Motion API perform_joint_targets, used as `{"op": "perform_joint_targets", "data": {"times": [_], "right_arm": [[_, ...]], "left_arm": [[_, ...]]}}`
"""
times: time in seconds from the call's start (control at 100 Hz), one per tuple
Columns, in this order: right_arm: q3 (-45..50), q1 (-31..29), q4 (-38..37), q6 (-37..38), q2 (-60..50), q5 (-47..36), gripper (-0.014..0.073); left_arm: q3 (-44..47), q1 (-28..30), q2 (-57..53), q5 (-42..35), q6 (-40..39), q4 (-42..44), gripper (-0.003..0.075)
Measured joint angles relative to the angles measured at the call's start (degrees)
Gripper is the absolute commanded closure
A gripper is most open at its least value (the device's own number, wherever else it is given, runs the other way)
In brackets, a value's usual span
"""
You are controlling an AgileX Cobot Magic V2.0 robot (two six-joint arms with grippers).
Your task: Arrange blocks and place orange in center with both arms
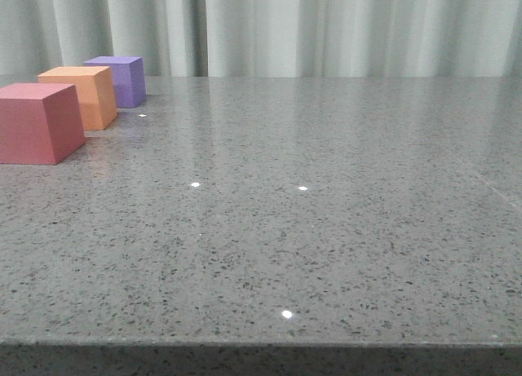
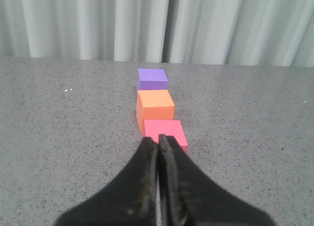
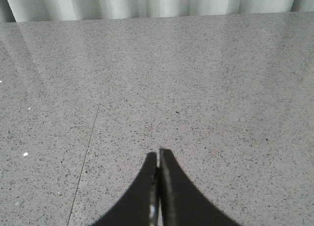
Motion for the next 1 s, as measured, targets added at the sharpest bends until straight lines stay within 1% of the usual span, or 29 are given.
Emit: {"op": "perform_joint_targets", "data": {"times": [0.37,0.55,0.75,1.0], "right_arm": [[0.0,0.0,0.0,0.0,0.0,0.0,0.066],[0.0,0.0,0.0,0.0,0.0,0.0,0.066],[0.0,0.0,0.0,0.0,0.0,0.0,0.066],[0.0,0.0,0.0,0.0,0.0,0.0,0.066]], "left_arm": [[0.04,0.0,0.0,0.0,0.0,-0.56,0.0739],[3.16,0.0,-0.83,-1.93,0.0,-0.35,0.0739],[11.31,0.69,-6.29,-9.4,0.0,-0.14,0.0739],[25.54,5.39,-14.29,-18.65,0.0,-0.01,0.0739]]}}
